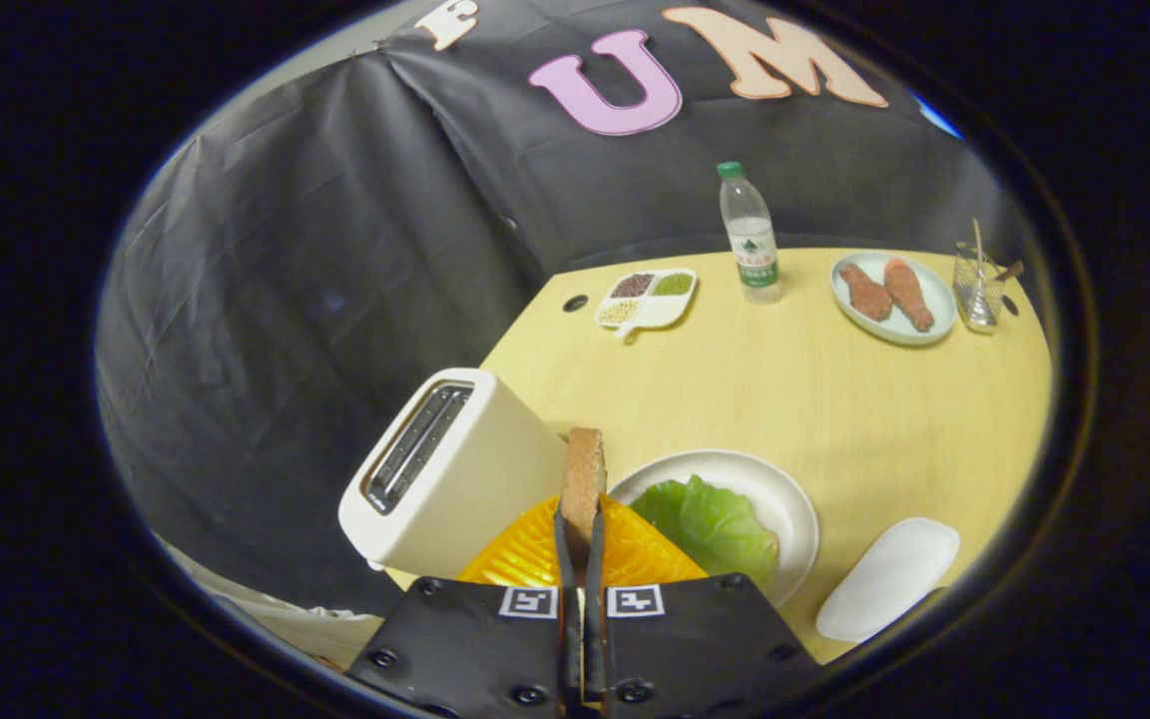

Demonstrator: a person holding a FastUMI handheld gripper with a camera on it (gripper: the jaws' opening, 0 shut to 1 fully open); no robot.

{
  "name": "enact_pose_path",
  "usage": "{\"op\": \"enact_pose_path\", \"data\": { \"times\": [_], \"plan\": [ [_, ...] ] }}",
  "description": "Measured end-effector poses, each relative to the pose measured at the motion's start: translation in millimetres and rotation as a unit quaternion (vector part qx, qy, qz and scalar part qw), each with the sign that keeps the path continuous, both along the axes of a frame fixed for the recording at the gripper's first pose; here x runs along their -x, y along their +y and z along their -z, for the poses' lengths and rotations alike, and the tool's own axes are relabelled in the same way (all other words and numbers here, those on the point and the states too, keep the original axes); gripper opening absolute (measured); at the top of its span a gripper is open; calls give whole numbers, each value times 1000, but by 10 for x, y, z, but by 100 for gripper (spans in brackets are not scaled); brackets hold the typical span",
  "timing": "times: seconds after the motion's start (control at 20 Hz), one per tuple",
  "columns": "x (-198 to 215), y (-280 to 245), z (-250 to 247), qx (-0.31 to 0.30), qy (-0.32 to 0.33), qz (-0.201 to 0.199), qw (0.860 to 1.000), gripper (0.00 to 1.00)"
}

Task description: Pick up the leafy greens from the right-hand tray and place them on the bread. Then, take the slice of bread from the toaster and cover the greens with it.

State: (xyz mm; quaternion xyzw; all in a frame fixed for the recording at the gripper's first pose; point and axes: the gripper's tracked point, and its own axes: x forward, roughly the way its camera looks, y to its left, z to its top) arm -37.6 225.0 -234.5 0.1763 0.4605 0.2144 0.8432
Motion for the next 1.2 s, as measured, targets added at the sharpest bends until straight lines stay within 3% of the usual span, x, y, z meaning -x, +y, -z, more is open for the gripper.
{"op": "enact_pose_path", "data": {
  "times": [0.55,0.9,1.2],
  "plan": [
    [131,-435,489,37,34,35,998,8],
    [235,-727,733,79,44,26,996,38],
    [217,-869,608,67,22,22,997,99]
  ]
}}
